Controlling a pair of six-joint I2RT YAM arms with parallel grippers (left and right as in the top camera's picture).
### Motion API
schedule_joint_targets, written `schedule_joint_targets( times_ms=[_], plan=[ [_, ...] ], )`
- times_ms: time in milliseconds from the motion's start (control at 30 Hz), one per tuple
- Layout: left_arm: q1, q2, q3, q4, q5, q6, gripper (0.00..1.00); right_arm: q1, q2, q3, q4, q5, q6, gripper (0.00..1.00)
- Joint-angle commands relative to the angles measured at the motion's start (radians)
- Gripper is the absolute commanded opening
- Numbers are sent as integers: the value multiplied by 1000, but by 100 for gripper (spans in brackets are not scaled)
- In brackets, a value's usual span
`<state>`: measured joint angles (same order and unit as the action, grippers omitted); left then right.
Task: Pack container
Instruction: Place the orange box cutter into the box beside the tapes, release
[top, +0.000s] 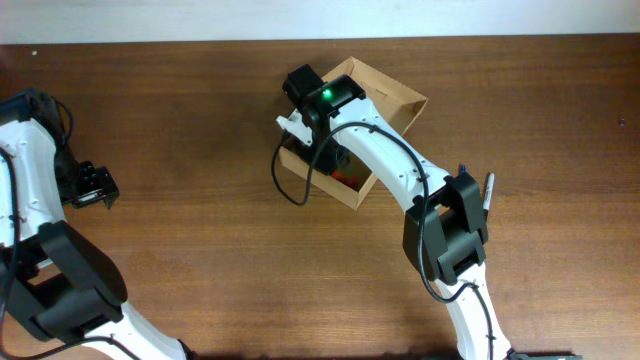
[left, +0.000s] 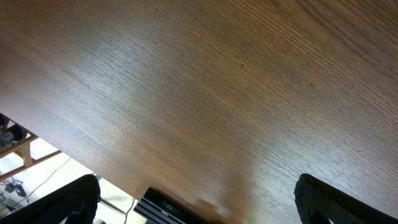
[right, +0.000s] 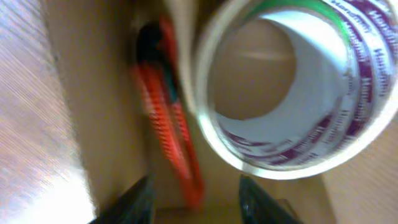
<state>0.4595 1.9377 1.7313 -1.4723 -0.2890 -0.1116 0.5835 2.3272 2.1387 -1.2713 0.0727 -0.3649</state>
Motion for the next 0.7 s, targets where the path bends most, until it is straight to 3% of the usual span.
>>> schedule_joint_targets(
  times_ms=[0,133,367,533,667],
  plan=[
    [3,-6,-3,0,-3,16,100,2,-79,-8,0,98,3,50],
    [3,-6,-3,-1,-3,16,100,-15,-204,-8,-21,116,15,51],
    [3,-6,-3,0,-3,16,100,-83,-586,-8,-6,349,87,56],
    [3,-6,-3,0,-3,16,100,-372,-796,-31,2,264,205,56],
    [3,-6,-3,0,-3,16,100,-647,-874,-204,12,119,273,56]
  ],
)
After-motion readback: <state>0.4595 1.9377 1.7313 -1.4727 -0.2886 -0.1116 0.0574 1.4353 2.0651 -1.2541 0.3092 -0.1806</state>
